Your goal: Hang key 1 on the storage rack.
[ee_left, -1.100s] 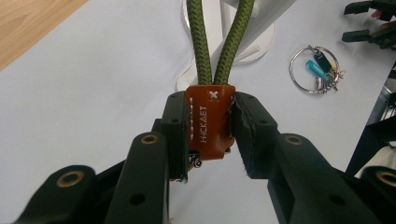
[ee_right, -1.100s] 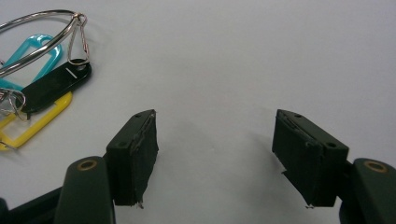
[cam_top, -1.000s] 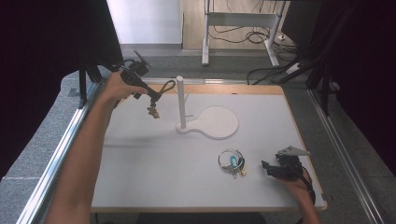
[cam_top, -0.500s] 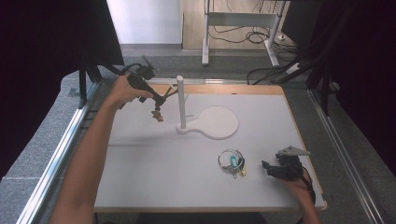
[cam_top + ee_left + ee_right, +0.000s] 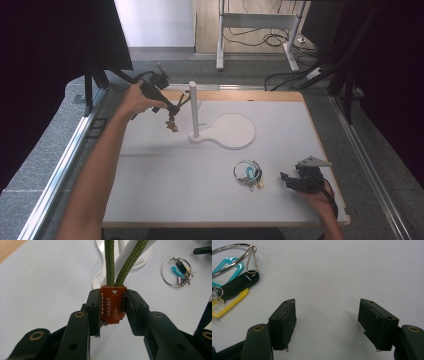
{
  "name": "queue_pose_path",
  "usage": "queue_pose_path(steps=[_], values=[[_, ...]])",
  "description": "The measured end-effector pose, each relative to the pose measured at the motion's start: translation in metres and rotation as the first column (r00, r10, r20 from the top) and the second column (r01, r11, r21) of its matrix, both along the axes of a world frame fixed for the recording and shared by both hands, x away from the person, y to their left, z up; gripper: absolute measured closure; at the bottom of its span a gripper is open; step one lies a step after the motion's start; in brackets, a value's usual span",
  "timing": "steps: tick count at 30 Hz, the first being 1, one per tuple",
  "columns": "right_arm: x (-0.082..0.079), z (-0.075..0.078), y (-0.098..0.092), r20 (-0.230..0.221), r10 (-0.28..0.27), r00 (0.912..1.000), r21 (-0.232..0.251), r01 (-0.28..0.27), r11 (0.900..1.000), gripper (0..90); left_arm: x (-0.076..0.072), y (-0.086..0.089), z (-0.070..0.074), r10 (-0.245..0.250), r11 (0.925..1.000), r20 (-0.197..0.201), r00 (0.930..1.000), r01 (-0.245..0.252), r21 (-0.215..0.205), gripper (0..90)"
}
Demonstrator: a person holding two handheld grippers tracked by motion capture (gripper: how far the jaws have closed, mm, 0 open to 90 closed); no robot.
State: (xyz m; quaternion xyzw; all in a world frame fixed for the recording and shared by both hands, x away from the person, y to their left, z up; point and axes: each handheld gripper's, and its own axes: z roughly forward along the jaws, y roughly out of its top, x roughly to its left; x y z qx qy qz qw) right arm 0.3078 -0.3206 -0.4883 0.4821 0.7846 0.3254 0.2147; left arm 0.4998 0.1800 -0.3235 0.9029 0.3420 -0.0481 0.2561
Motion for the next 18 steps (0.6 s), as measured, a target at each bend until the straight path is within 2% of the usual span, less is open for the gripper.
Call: queue_pose_path(steps=[8,14,17,18], values=[[0.0,0.0,0.0,0.001,-0.003,1.0,-0.002,0.003,1.0,30.8,-0.003,-0.006,-0.003,-0.006,0.9999,0.018,0.9998,0.006,0.014,63.9],[-0.001,0.001,-0.001,0.004,-0.001,1.0,-0.004,0.001,1.0,30.6,-0.01,-0.008,-0.003,0.003,0.9998,0.052,0.9986,-0.004,0.017,62.5],[-0.001,0.002,-0.001,0.008,-0.002,1.0,-0.003,0.002,1.0,30.6,-0.02,-0.008,-0.001,0.01,0.9998,0.089,0.996,-0.011,0.014,61.5],[-0.001,0.002,-0.001,0.008,-0.002,1.0,-0.003,0.002,1.0,30.6,-0.02,-0.008,-0.001,0.01,0.9998,0.089,0.996,-0.011,0.014,61.3]])
